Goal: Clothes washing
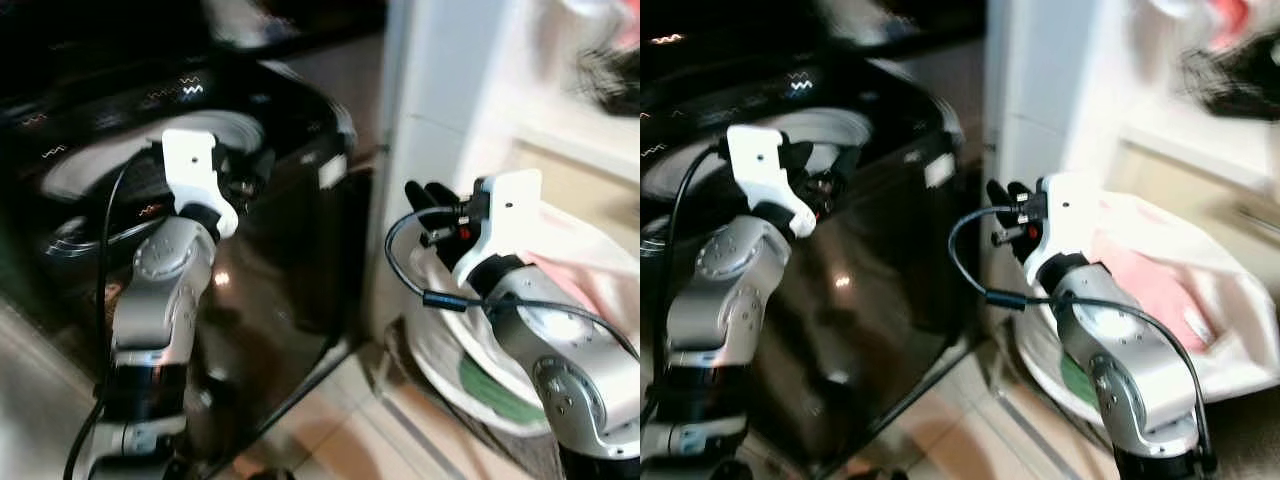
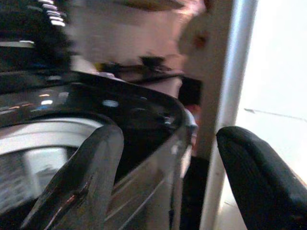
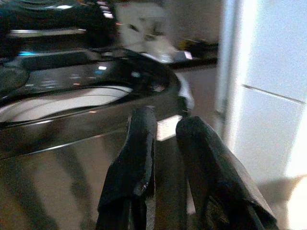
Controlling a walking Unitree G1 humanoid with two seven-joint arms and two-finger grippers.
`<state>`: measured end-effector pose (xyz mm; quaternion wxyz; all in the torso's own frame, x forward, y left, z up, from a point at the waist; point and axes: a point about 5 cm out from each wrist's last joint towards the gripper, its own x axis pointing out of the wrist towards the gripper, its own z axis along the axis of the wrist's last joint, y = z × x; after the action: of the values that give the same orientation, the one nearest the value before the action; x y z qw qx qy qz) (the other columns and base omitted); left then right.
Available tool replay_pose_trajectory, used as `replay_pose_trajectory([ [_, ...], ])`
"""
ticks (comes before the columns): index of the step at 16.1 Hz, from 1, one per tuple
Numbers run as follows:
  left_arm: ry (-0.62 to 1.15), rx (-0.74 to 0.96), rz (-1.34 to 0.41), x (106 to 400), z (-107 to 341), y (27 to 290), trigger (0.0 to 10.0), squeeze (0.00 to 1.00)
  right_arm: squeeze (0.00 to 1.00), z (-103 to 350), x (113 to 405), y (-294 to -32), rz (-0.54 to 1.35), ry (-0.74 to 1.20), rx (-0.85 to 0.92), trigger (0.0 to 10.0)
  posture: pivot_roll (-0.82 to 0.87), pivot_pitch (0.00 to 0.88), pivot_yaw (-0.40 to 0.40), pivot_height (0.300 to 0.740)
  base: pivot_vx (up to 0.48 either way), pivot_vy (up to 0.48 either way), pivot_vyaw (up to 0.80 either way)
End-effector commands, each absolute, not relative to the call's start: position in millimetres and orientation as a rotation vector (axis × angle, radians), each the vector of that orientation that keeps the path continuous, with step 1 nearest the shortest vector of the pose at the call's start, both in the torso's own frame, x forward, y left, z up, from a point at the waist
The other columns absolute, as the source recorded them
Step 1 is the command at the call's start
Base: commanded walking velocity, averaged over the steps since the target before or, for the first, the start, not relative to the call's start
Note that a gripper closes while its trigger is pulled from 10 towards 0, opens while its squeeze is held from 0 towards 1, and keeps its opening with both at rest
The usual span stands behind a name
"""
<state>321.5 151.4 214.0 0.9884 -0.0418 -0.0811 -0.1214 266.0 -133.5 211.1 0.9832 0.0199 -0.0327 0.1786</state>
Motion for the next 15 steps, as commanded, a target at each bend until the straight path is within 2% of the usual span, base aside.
replay_pose_trajectory([
  [1, -0.177, -0.105, -0.257, 314.9, 218.5, 146.5, 10.0, 0.00, 0.00, 206.1, 265.0, -131.4, 0.370, -0.060, 0.037, 10.0, -0.11, 0.000, 0.059, 0.740, 0.000, 0.000, 0.80],
  [5, -0.078, -0.124, -0.278, 305.4, 200.4, 140.2, 10.0, 0.00, 0.00, 198.1, 267.6, -130.2, 0.367, -0.067, 0.048, 10.0, -0.08, 0.000, 0.063, 0.740, 0.000, 0.000, 0.80],
  [9, -0.173, -0.030, -0.276, 303.9, 212.4, 131.4, 10.0, 0.00, 0.00, 194.5, 268.3, -129.8, 0.366, -0.071, 0.052, 10.0, -0.07, 0.000, 0.064, 0.740, 0.000, 0.000, 0.80],
  [11, -0.154, -0.033, -0.262, 302.5, 206.5, 131.5, 10.0, 0.00, 0.00, 191.4, 269.1, -130.7, 0.360, -0.066, 0.037, 10.0, -0.07, 0.000, 0.063, 0.740, 0.000, -0.442, 0.67],
  [15, -0.146, -0.023, -0.248, 298.7, 198.9, 131.4, 10.0, 0.00, 0.00, 188.4, 271.5, -129.9, 0.357, -0.054, 0.047, 10.0, -0.07, 0.000, 0.054, 0.740, 0.000, -0.480, 0.00],
])
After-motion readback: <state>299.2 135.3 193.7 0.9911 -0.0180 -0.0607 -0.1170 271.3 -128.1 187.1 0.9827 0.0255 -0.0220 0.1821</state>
